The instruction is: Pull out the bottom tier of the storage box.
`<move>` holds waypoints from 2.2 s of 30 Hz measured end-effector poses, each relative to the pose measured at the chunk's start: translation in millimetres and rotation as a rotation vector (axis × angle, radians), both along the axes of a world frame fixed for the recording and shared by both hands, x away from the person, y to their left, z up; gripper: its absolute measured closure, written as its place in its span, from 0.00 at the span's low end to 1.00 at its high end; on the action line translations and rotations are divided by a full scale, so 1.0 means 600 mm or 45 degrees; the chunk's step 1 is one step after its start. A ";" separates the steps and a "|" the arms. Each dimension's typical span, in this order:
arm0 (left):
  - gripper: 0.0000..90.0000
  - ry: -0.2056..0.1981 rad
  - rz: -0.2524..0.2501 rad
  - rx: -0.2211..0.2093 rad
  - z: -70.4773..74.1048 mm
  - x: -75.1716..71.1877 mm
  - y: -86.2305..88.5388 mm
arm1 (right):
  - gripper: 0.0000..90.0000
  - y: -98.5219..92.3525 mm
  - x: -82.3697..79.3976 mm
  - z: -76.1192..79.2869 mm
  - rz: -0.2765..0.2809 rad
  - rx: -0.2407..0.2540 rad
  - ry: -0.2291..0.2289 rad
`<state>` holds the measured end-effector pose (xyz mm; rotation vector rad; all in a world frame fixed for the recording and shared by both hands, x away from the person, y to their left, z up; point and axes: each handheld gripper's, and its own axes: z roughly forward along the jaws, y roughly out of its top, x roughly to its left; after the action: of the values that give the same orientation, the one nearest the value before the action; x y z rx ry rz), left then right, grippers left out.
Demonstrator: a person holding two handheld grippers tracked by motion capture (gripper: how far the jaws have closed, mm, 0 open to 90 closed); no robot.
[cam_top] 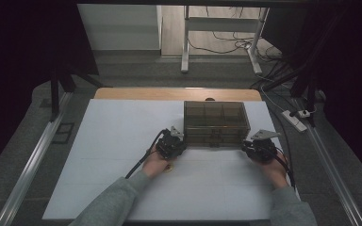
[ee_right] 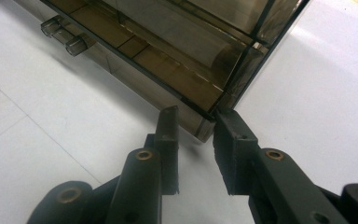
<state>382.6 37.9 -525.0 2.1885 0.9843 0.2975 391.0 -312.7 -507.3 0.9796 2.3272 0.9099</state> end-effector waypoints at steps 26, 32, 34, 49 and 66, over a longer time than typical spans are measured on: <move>0.94 -0.020 -0.006 0.059 0.002 -0.006 -0.002 | 0.85 0.001 -0.006 0.002 -0.016 -0.015 0.003; 0.94 -0.018 -0.013 0.070 0.004 -0.008 -0.003 | 0.85 0.000 -0.010 0.003 -0.018 -0.012 0.004; 0.94 -0.018 -0.012 0.070 0.004 -0.008 -0.002 | 0.85 0.000 -0.011 0.002 -0.021 -0.008 0.004; 0.95 -0.007 -0.030 0.077 0.006 -0.013 -0.002 | 0.85 -0.001 -0.018 0.002 -0.014 -0.008 0.007; 0.95 -0.002 -0.044 0.095 0.007 -0.019 -0.002 | 0.86 0.001 -0.026 0.003 -0.014 -0.032 -0.002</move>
<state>370.9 36.7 -521.0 2.2697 0.9476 0.3250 375.1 -312.0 -505.5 0.9797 2.3239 0.8744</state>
